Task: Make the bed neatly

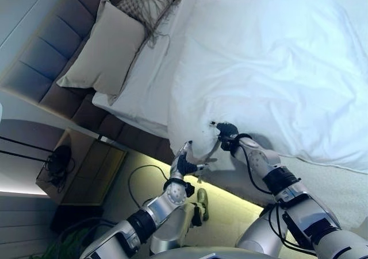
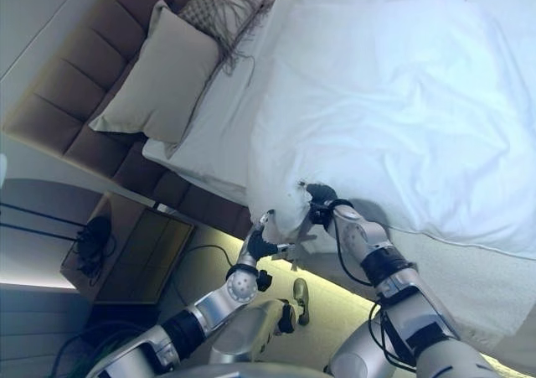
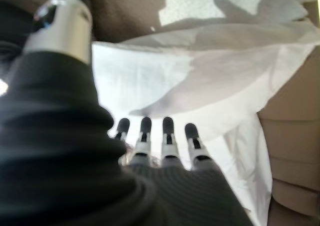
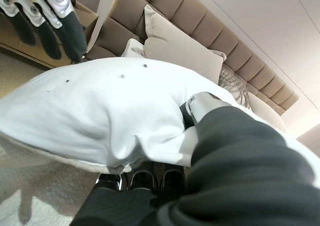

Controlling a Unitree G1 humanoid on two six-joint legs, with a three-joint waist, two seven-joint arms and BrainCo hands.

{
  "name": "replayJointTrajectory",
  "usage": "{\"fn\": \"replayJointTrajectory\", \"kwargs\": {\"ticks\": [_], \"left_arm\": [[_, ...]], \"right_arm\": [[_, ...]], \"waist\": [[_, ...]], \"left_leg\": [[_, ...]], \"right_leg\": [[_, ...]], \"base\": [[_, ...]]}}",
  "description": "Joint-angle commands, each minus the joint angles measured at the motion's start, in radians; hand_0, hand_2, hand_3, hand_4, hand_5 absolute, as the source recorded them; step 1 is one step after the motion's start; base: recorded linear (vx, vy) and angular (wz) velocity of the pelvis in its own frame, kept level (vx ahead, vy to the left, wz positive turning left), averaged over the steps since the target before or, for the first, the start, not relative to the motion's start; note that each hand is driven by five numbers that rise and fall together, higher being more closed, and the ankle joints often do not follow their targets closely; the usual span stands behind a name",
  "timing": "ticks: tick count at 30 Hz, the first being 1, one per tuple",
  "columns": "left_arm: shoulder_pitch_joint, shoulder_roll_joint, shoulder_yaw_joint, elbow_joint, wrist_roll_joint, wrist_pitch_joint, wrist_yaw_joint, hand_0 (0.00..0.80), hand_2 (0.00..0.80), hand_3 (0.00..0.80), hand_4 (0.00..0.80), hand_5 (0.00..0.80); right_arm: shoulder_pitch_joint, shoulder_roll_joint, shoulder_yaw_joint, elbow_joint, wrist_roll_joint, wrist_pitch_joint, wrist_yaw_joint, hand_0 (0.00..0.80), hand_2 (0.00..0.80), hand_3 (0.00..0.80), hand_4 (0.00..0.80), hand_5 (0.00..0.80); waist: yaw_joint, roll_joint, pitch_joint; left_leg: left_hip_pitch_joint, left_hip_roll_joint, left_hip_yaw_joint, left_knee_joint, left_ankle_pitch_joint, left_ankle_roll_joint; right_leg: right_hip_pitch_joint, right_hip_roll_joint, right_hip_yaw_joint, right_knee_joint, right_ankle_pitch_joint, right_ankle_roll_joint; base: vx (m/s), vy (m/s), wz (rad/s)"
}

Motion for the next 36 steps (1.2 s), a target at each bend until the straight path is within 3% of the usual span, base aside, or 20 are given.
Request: {"fn": "replayJointTrajectory", "kwargs": {"ticks": [1,5,12,24,29,36], "left_arm": [[-0.084,0.017,0.0,-0.06,0.059,0.023,0.1,0.0,0.0,0.0,0.0,0.0],[-0.121,0.02,0.017,-0.062,0.096,0.08,0.157,0.0,0.0,0.0,0.0,0.0],[-0.165,-0.004,0.021,-0.018,0.094,0.104,0.184,0.0,0.0,0.0,0.0,0.0],[-0.18,-0.049,-0.006,0.028,0.059,0.076,0.157,0.0,0.0,0.0,0.0,0.0],[-0.191,-0.053,-0.006,0.034,0.055,0.113,0.215,0.0,0.0,0.0,0.0,0.0],[-0.246,-0.045,0.005,0.046,0.093,0.106,0.325,0.0,0.0,0.0,0.0,0.0]], "right_arm": [[-0.197,0.085,-0.033,-0.023,0.072,-0.059,0.055,0.8,0.8,0.8,0.8,0.8],[-0.209,0.083,-0.015,-0.045,0.099,-0.051,0.044,0.8,0.8,0.8,0.8,0.8],[-0.225,0.094,0.008,-0.071,0.128,-0.055,0.031,0.8,0.8,0.8,0.8,0.8],[-0.226,0.131,0.032,-0.055,0.145,-0.121,0.041,0.8,0.8,0.8,0.8,0.8],[-0.224,0.153,0.05,-0.075,0.158,-0.144,0.042,0.8,0.8,0.8,0.8,0.8],[-0.231,0.186,0.089,-0.119,0.154,-0.197,0.029,0.8,0.8,0.8,0.8,0.8]], "waist": [[0.036,-0.02,0.017],[0.028,-0.02,0.013],[0.021,-0.035,0.012],[0.028,-0.071,0.023],[0.027,-0.08,0.037],[0.028,-0.098,0.08]], "left_leg": [[-0.034,0.092,-0.082,0.114,-0.011,-0.01],[-0.036,0.096,-0.077,0.086,0.008,-0.012],[-0.034,0.104,-0.082,0.068,0.024,-0.013],[-0.036,0.11,-0.113,0.089,0.024,-0.005],[-0.061,0.113,-0.123,0.095,0.031,-0.005],[-0.134,0.126,-0.131,0.126,0.038,-0.007]], "right_leg": [[0.108,-0.039,-0.022,-0.425,0.488,0.11],[0.094,-0.029,-0.014,-0.436,0.488,0.11],[0.081,-0.017,-0.005,-0.434,0.489,0.111],[0.088,0.005,-0.017,-0.403,0.477,0.109],[0.066,0.016,-0.014,-0.398,0.48,0.109],[0.023,0.032,-0.007,-0.409,0.496,0.108]], "base": [[-0.03,0.031,0.05],[-0.05,0.037,0.01],[-0.024,0.001,-0.03],[0.008,-0.093,-0.04],[0.026,-0.084,-0.03],[-0.018,-0.092,-0.15]]}}
